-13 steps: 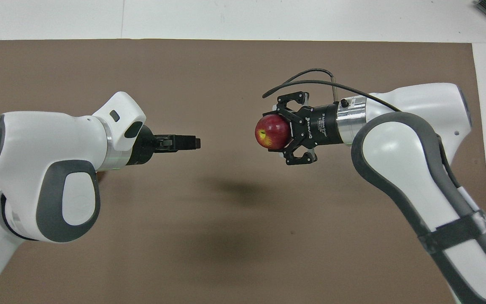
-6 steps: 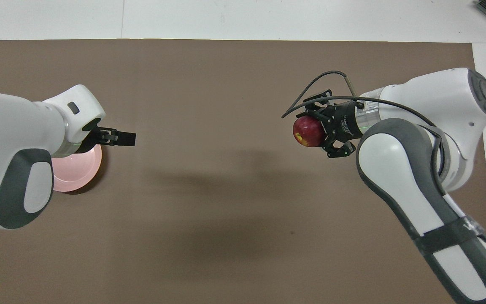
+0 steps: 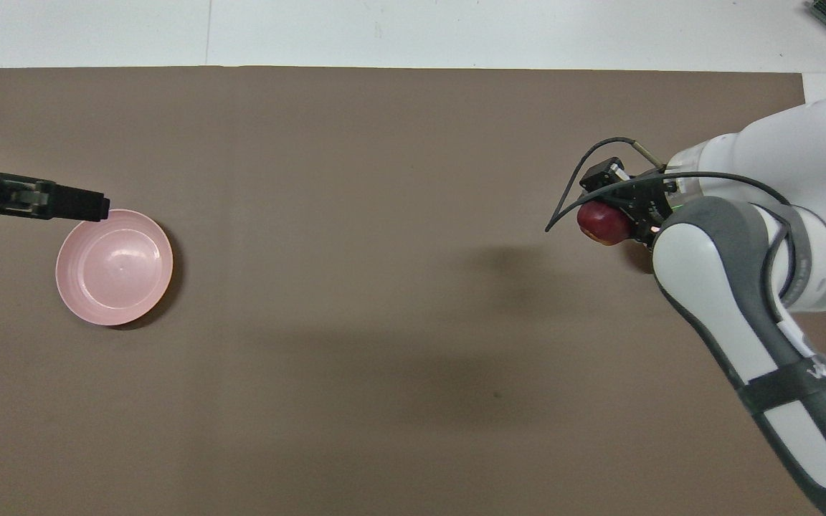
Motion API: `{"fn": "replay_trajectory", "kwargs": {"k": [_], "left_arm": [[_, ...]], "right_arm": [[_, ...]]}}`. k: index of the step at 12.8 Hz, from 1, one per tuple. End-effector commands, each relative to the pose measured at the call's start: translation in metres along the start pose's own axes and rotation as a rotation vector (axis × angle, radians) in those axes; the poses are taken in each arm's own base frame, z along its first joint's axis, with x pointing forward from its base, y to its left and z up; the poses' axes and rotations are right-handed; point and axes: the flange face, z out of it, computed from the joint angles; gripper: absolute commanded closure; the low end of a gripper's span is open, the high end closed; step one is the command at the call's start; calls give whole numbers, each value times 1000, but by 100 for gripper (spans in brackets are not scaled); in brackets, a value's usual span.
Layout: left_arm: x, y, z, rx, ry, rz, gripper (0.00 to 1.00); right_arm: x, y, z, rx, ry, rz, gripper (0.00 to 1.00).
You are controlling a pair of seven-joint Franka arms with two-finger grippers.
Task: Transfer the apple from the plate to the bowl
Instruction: 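Carry the apple with the right gripper while the left gripper withdraws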
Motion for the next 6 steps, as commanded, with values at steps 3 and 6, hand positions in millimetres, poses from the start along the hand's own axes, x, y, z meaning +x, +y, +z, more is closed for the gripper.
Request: {"fn": "replay_trajectory", "kwargs": {"k": [3, 6], "left_arm": [[-8, -9, -28, 15, -75, 10, 0], [-15, -35, -37, 17, -95, 7, 0]], "right_arm": [[51, 42, -17, -130, 90, -249, 100], [77, 72, -24, -182, 130, -370, 100]]}}
